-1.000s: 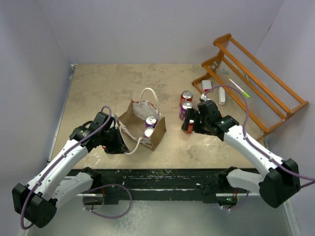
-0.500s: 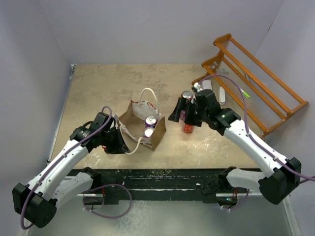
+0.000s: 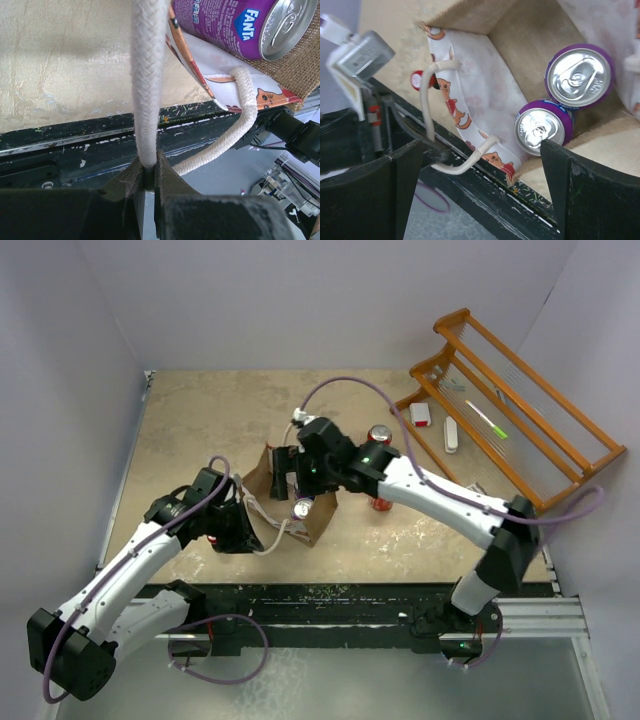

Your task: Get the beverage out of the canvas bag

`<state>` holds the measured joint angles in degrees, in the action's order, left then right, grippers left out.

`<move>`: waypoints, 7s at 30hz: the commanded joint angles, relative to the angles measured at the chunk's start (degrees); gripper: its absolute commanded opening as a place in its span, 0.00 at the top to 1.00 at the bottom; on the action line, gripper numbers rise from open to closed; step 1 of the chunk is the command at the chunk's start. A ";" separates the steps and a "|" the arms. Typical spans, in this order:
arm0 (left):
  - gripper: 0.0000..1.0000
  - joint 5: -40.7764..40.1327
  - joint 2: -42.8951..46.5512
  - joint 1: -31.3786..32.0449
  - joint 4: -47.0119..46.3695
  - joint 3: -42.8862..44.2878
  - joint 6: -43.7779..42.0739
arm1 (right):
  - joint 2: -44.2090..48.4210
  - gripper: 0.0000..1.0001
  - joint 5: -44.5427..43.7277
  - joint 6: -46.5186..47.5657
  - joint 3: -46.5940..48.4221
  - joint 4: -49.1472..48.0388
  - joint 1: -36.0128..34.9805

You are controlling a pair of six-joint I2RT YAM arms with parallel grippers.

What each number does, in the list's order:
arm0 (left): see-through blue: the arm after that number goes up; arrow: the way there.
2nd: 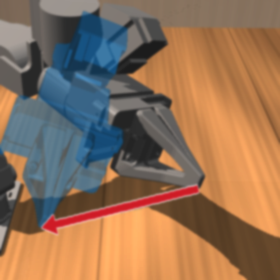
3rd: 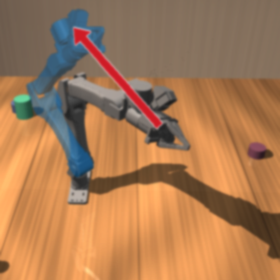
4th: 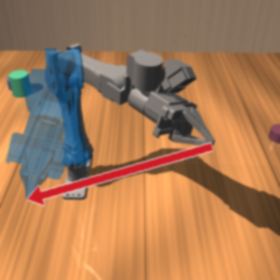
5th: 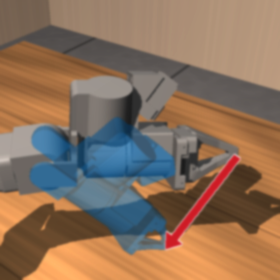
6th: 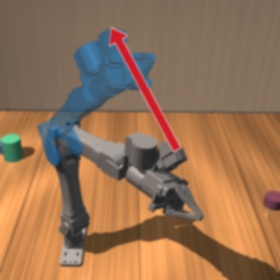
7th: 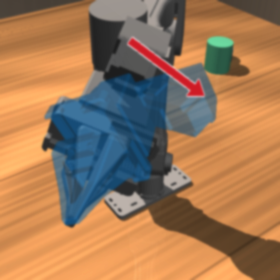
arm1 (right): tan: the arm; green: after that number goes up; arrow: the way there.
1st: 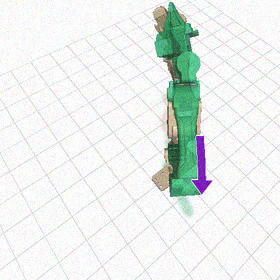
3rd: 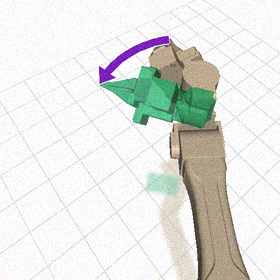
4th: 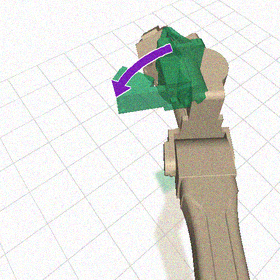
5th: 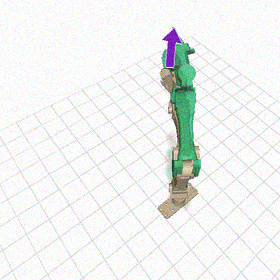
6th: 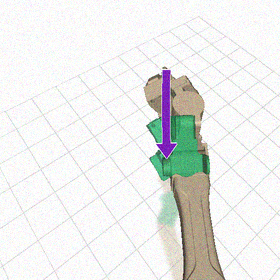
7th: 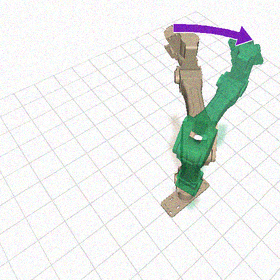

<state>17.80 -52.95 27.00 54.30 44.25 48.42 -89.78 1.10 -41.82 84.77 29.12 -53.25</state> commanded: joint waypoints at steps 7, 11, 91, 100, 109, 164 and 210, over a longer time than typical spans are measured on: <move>0.98 1.18 0.21 -0.20 -1.19 -0.02 -1.21 | -11.00 0.00 -15.34 5.95 16.24 15.41 -5.02; 0.95 1.01 2.42 -0.20 -2.16 -1.35 -0.15 | -13.46 0.00 -16.31 6.38 18.55 16.75 -5.02; 1.00 4.47 -2.53 -0.18 -2.86 -0.37 -4.35 | -31.55 0.72 -21.62 2.61 31.32 21.50 -1.14; 1.00 5.56 -2.01 -0.20 -3.75 -1.35 -4.01 | -28.60 0.82 -20.11 2.26 32.94 20.80 -1.15; 1.00 5.13 -1.34 -0.20 -2.77 -0.56 -3.57 | -24.41 0.90 -14.87 1.48 35.33 17.79 -1.06; 1.00 4.87 -4.86 -0.20 -1.18 2.05 -5.43 | 3.25 1.00 -35.38 -24.05 -25.22 12.92 9.17; 1.00 7.19 -4.19 -0.20 -3.25 -1.12 -4.36 | 24.00 0.00 -24.10 -15.74 -37.91 2.46 9.66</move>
<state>23.79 -57.36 27.00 51.88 43.24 44.36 -71.64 -24.97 -61.04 48.42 36.60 -43.81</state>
